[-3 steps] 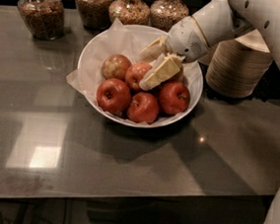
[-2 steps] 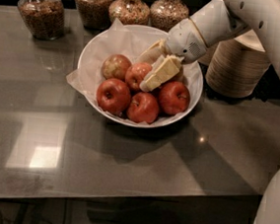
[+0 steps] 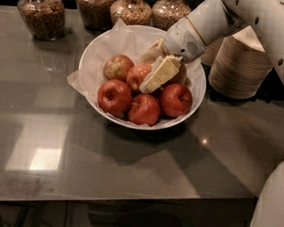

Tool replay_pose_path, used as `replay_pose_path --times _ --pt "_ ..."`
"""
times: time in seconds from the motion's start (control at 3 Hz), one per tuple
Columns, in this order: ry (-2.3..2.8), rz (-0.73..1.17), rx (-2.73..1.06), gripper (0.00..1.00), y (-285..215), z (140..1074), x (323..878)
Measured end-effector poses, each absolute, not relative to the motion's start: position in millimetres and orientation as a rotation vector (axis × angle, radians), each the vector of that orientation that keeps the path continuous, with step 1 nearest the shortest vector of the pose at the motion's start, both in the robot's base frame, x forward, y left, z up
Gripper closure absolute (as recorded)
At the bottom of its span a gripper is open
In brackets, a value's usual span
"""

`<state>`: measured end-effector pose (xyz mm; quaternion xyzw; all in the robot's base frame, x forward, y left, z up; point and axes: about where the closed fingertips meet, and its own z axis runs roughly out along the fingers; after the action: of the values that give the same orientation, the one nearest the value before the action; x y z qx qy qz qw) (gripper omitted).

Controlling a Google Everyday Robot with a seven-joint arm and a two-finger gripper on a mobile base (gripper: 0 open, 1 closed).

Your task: Pick apple from white bowl

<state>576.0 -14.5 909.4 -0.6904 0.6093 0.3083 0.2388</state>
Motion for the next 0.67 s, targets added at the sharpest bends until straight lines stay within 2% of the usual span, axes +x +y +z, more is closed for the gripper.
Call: replay_pose_path --times 0.33,0.67 --pt "1.669 0.844 -1.891 0.45 -14.5 909.4 576.0" --pt "1.669 0.844 -1.891 0.67 -14.5 909.4 576.0"
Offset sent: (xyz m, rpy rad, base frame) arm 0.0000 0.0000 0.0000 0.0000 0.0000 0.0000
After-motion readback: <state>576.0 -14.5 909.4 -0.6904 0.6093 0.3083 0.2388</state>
